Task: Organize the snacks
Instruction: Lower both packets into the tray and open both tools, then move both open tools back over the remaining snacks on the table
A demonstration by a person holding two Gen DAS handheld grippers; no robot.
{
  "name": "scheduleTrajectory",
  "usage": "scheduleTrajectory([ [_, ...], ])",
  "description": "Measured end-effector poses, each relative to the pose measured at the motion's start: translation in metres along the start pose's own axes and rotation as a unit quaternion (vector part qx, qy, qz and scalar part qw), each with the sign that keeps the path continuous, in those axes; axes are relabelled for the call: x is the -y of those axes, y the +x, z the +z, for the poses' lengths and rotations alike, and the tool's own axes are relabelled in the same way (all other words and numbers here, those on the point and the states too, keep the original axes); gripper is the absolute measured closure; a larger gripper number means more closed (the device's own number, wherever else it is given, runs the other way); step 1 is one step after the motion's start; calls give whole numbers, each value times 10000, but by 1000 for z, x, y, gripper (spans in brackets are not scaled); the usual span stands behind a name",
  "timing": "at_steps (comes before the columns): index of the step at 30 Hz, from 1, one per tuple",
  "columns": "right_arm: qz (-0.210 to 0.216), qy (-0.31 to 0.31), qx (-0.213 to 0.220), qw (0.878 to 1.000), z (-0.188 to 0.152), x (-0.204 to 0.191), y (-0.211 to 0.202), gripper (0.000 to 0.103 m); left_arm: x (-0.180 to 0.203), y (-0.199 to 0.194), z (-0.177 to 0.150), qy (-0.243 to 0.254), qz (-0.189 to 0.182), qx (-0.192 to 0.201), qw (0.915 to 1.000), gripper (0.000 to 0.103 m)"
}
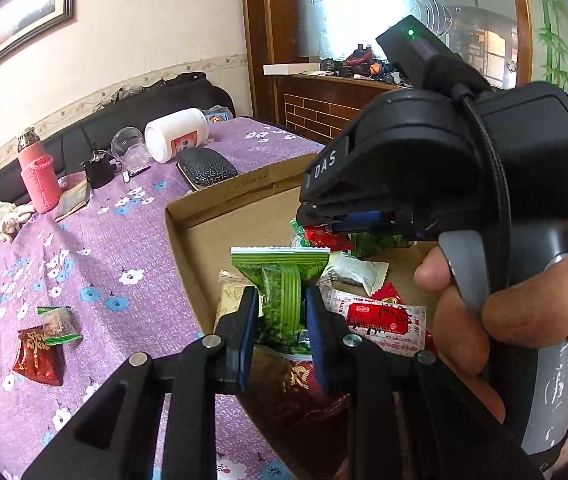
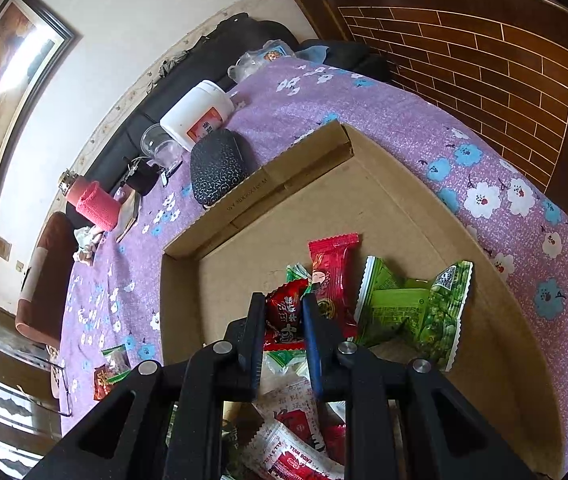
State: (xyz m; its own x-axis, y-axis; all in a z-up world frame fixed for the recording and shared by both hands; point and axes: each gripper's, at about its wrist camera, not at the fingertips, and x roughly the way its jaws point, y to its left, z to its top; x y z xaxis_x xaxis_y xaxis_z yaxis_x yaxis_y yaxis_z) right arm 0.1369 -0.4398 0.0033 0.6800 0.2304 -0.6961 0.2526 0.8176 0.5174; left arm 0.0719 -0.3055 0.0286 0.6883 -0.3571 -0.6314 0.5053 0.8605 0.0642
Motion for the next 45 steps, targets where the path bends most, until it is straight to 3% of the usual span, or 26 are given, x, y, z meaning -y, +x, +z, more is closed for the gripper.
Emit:
scheduleTrajectory([
  [17, -55, 23, 6, 10000, 0, 3, 1, 83, 0, 0, 1, 36, 13, 15, 10000, 80],
  [45, -66, 101, 223, 9997, 0, 4, -14, 79, -15, 4, 1, -368, -152, -32, 9992, 54],
])
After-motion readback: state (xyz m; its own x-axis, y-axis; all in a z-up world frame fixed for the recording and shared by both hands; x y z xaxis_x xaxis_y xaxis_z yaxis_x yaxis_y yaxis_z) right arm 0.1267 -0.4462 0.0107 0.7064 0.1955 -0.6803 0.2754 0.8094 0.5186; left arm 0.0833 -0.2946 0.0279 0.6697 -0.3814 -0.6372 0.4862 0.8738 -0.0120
